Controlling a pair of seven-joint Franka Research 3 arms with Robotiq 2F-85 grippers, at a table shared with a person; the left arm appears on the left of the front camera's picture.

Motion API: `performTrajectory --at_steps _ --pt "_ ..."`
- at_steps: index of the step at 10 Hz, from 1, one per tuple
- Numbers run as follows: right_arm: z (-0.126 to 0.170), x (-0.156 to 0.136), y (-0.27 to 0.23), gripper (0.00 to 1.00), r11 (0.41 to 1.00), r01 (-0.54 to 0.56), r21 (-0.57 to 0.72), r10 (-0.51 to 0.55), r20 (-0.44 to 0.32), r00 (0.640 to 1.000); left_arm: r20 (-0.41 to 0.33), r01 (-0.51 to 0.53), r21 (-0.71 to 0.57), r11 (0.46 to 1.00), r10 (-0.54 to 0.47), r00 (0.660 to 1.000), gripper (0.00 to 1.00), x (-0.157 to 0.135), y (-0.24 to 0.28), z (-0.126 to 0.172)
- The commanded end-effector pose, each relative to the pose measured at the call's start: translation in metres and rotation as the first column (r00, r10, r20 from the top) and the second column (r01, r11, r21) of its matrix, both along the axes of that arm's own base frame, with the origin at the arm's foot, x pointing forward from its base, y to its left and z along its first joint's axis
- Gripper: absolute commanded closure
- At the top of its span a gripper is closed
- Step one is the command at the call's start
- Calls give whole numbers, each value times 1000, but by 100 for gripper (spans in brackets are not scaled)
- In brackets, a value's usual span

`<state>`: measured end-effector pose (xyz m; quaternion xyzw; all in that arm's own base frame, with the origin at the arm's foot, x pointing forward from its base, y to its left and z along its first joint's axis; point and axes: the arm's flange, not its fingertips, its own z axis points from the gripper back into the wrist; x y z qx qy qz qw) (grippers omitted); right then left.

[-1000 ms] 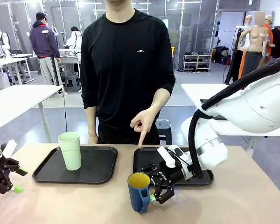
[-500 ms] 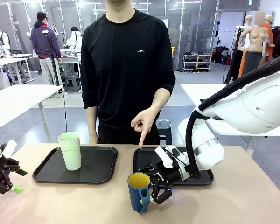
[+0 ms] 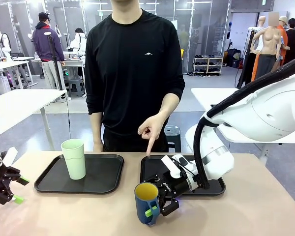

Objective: Sort and store the cups by type.
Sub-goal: Pick up the Handle plastic cup and place it into the empty Flat Tray.

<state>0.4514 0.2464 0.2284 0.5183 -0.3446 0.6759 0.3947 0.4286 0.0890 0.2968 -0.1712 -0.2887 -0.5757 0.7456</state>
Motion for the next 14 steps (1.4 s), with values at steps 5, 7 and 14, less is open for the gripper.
performTrajectory --at_steps 5,7,14 --pt "-1 1 2 74 999 -35 -29 35 -9 999 17 9 -1 1000 -9 1000 0 0 1 0" --pt "9 -3 0 74 1000 -1 -17 0 -17 1000 17 9 -1 1000 -9 1000 0 0 1 0" --pt "85 -30 -19 74 1000 26 18 -26 6 1000 17 9 -1 1000 -9 1000 0 0 1 0"
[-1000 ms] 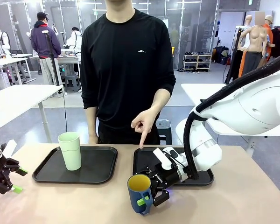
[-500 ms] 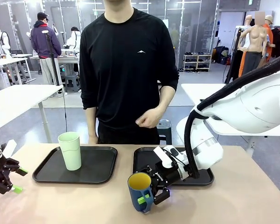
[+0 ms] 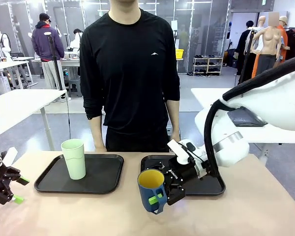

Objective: Sort and store the cups by type.
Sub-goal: Pick up the Handle plastic cup and place it into the empty Flat Tray.

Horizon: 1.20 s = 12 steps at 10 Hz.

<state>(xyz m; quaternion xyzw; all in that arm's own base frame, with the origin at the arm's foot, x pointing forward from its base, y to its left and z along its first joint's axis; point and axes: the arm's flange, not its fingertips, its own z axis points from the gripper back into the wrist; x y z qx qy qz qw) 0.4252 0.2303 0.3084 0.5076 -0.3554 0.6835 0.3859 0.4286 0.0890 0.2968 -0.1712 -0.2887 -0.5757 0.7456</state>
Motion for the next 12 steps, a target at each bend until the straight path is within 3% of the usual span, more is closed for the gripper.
performTrajectory --at_steps 1,8,9,12 --pt "8 -6 -3 74 1000 20 20 -19 -29 999 17 9 -1 1000 -9 1000 0 0 1 0" --pt "6 -4 -2 74 1000 2 6 -2 1 1000 17 9 -1 1000 -9 1000 0 0 1 0" --pt "6 -6 -3 25 1000 7 14 -7 -7 1000 17 9 -1 1000 -9 1000 0 0 1 0" --pt "8 29 -43 25 990 139 0 -139 -33 990 17 9 -1 1000 -9 1000 0 0 1 0"
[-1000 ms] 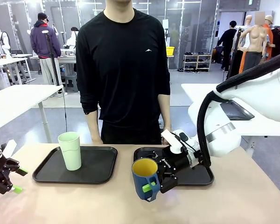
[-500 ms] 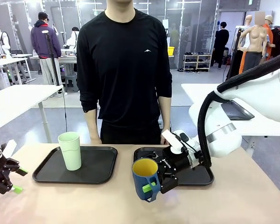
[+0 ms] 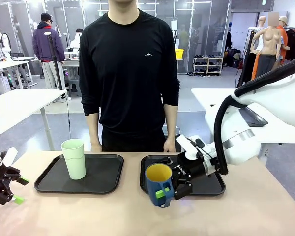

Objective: Sort and store the cups by type.
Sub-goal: Pick up the Handle plastic cup and place it into the empty Flat Tray.

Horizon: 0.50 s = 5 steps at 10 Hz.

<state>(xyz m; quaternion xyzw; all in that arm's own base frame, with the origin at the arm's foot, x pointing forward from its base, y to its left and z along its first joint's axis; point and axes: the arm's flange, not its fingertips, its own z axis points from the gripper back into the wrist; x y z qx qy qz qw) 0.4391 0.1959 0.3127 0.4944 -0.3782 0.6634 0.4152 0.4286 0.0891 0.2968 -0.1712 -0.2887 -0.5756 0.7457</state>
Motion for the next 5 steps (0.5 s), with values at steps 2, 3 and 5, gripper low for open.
performTrajectory --at_steps 2,3,5 --pt "8 53 -44 25 990 141 27 -139 -46 989 17 9 -1 1000 -9 1000 0 0 0 0" --pt "11 73 -60 25 983 182 36 -180 -58 982 17 9 -1 1000 -9 1000 0 0 0 0" --pt "14 108 -84 25 965 249 80 -242 -86 966 17 9 -1 1000 -9 1000 0 0 0 0"
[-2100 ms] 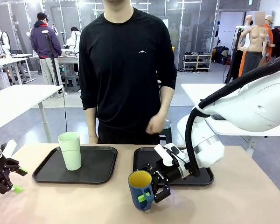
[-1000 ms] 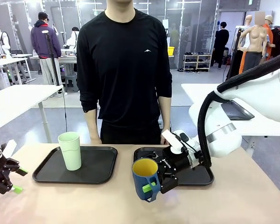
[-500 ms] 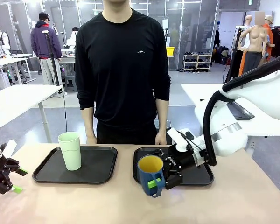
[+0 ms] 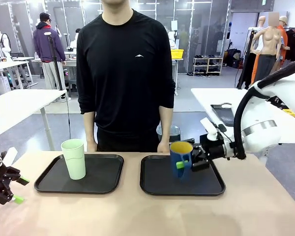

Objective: Sort and store the cups by type.
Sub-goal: Pick up the Handle plastic cup and place it into the empty Flat Tray.

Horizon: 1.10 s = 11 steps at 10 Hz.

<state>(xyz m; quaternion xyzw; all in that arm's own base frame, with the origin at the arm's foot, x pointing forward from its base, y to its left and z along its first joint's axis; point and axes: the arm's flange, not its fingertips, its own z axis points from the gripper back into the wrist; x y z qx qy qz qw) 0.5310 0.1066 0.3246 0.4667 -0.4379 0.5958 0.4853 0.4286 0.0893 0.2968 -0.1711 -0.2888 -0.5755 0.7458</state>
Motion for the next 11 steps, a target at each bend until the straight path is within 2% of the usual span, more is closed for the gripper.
performTrajectory --at_steps 1,4,7,11 --pt "1 27 -1 25 996 44 81 -40 -48 998 17 10 -1 1000 -10 1000 0 0 0 0" --pt "3 40 -11 25 990 88 108 -82 -56 995 17 10 -1 1000 -10 1000 0 0 0 0" --pt "-1 44 -14 25 990 114 81 -110 -61 992 17 10 -1 1000 -10 1000 0 0 0 0" --pt "-36 60 -9 25 984 174 26 -173 -60 983 17 10 -1 1000 -10 1000 0 0 0 0"
